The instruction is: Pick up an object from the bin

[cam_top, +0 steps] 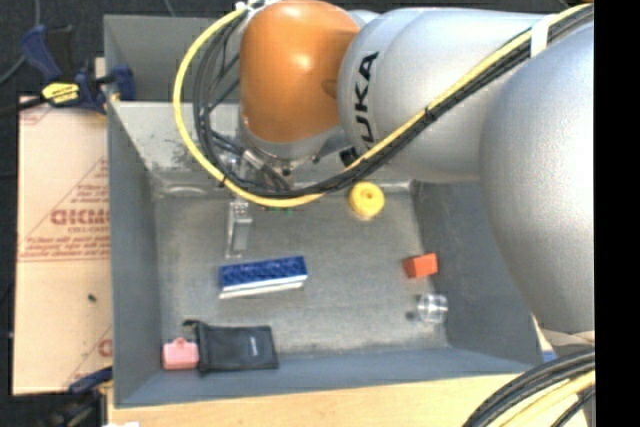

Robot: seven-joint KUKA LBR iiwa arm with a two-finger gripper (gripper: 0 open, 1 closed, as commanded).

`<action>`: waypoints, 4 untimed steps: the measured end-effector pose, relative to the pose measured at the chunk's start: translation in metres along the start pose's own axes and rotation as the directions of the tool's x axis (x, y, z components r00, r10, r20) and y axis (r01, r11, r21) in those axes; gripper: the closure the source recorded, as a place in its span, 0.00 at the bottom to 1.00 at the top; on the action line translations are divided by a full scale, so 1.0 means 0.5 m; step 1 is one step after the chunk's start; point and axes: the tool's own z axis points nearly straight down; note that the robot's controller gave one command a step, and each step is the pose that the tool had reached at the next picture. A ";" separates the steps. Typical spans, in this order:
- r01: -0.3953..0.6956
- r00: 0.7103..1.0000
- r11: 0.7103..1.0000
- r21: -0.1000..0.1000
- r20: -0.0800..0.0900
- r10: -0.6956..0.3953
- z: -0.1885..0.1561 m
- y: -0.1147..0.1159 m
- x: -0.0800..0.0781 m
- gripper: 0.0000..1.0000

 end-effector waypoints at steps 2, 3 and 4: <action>0.181 0.983 0.984 -0.001 0.010 -0.181 0.104 -0.073 0.030 0.00; 0.250 0.968 0.968 -0.003 0.001 -0.250 0.250 0.013 0.201 0.00; 0.392 0.920 0.920 0.002 0.015 -0.392 0.265 -0.110 0.095 1.00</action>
Offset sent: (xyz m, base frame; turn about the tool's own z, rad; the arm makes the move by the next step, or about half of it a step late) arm -0.0249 -0.0542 -0.0817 -0.2605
